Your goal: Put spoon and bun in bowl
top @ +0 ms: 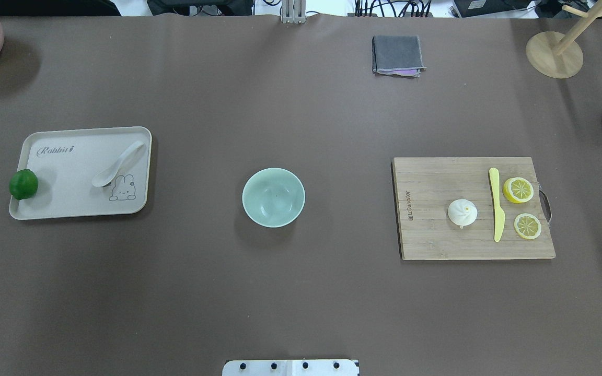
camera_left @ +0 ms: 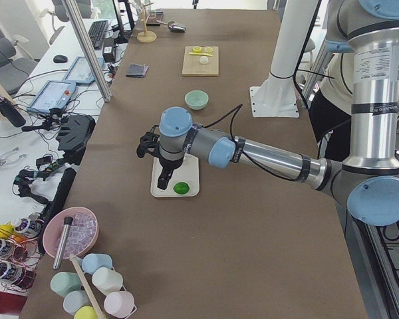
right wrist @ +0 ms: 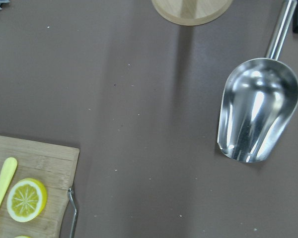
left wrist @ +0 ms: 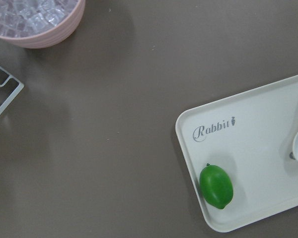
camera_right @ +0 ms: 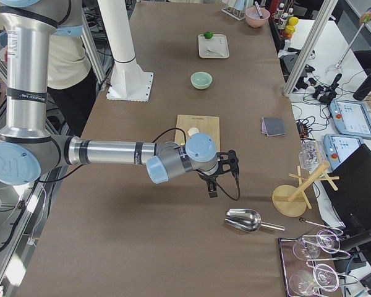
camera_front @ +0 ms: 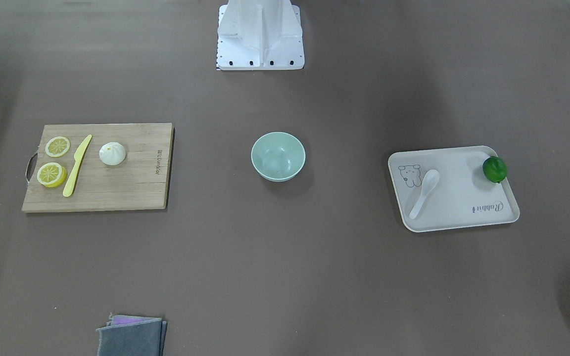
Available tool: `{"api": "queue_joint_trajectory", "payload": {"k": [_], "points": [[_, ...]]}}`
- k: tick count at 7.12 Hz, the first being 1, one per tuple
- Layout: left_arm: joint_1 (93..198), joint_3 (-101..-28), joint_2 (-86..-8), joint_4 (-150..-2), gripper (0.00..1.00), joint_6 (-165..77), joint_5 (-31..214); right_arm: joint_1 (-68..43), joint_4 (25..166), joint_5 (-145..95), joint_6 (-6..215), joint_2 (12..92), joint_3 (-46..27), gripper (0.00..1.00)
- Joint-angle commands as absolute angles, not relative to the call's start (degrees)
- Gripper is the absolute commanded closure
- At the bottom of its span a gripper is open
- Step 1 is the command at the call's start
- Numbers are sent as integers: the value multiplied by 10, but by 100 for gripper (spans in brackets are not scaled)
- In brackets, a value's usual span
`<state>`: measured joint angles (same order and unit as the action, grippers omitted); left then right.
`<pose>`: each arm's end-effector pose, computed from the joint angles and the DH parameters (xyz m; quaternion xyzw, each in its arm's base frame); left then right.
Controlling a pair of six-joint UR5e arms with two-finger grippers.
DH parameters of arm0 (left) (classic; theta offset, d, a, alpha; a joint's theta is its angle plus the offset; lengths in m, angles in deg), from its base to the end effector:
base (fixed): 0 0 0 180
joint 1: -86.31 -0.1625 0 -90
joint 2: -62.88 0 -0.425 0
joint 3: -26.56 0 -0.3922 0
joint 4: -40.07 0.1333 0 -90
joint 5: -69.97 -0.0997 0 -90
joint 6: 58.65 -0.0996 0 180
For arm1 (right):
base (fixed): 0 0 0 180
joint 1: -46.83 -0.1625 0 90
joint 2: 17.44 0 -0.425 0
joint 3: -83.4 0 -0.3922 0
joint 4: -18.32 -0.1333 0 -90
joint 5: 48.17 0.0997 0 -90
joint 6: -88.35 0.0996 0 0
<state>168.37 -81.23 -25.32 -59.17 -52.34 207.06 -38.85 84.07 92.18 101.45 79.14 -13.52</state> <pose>0.0069 -0.4865 0.4981 0.1503 0.4116 0.1000 0.8933 0.0218 -0.4636 0.5987 0.1276 -0.4400 -0.0226 0.8886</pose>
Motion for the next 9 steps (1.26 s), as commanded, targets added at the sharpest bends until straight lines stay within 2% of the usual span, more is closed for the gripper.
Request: {"api": "queue_joint_trajectory", "payload": {"k": [1,4,6,8,9], "points": [[1613,-790,-313,-596,2,-485,2067,-329,841,912,1104,784,-168,0],[1508,-743,-391,-598,14,-479,1993,-255,841,899,1168,764,-195,1],[1461,-696,-427,-627,18,-479,1976,-203,841,891,1226,745,-213,1],[1436,-608,-468,-705,18,-462,1970,-150,841,861,1286,727,-227,1],[1420,-599,-478,-706,18,-446,1970,-145,841,861,1289,727,-229,1]]}}
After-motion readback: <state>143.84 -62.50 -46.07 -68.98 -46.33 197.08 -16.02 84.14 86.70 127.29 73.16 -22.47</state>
